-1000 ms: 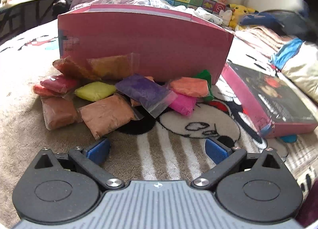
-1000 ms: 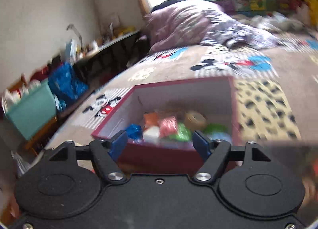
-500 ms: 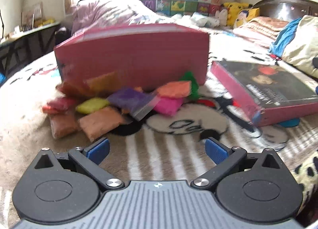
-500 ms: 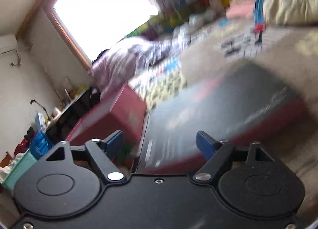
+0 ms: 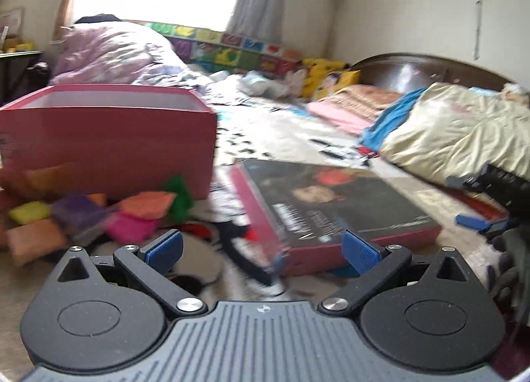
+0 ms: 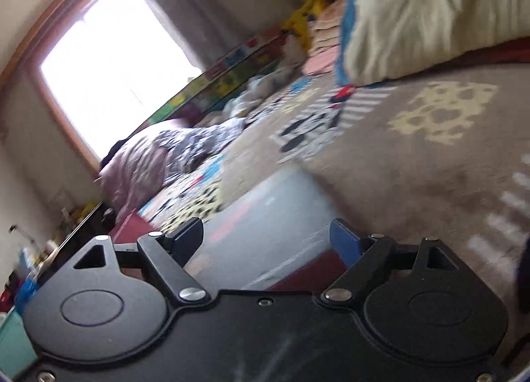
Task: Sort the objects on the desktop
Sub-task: 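Move both tools toward the dark lid lying beside the box, then grasp the edges of the dark lid with both grippers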
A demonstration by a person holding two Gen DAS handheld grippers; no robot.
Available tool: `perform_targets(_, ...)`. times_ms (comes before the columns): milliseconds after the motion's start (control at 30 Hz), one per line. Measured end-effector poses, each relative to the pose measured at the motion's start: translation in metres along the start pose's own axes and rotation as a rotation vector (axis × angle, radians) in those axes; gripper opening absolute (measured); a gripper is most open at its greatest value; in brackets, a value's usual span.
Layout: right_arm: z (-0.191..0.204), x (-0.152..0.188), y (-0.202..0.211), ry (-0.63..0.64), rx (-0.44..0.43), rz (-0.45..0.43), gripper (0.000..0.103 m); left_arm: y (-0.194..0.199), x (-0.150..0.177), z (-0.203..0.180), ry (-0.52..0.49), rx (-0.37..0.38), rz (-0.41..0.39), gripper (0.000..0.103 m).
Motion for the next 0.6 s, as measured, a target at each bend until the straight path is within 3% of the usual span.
perform_targets(167, -0.027, -0.005, -0.006, -0.012, 0.036, 0.005, 0.088, -0.022, -0.004, -0.015, 0.004, 0.106, -0.002, 0.103)
perform_targets(400, -0.036, 0.000, -0.048, -0.014, 0.064, 0.091, 0.089, -0.061, 0.002, -0.033, -0.087, 0.139, 0.044, 0.103)
perform_targets(600, -0.026, 0.007, -0.055, 0.023, 0.037, 0.121, 0.094, -0.068, 0.002, -0.029, -0.062, 0.208, 0.070, 0.103)
Point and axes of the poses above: each gripper's, at about its wrist camera, not at the fingertips, and y roughly against the way its jaws point, z to its left, x to its underside, the point moved 7 cm from there along -y, roughly the way its jaws point, and after that the axes turned 10 degrees about z, right-handed, at the moved point
